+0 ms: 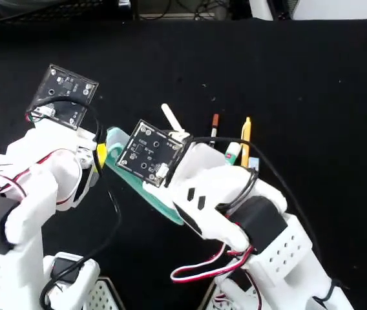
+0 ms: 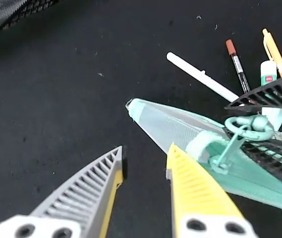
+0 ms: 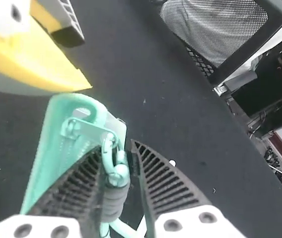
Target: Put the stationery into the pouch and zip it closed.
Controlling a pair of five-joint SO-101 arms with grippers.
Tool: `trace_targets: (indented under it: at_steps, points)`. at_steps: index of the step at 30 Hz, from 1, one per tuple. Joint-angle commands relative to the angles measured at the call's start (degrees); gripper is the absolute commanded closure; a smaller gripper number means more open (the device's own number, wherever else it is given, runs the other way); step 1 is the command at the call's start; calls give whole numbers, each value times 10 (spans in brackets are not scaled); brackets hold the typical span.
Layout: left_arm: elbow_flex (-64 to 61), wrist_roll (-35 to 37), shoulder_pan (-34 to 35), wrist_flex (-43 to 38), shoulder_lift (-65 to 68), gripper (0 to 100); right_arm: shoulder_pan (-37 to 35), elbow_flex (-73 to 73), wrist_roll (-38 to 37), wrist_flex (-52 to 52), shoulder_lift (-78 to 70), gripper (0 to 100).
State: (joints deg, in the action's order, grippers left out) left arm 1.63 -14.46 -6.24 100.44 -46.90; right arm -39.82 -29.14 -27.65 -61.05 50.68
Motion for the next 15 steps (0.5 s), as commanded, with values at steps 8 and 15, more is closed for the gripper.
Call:
trace_targets:
  at_steps: [8, 15]
  points:
    - [137, 17, -62, 4, -2, 840, 11, -3, -5, 2, 2, 986]
    - [34, 11, -71, 4, -1, 840, 14, -3, -5, -9, 2, 986]
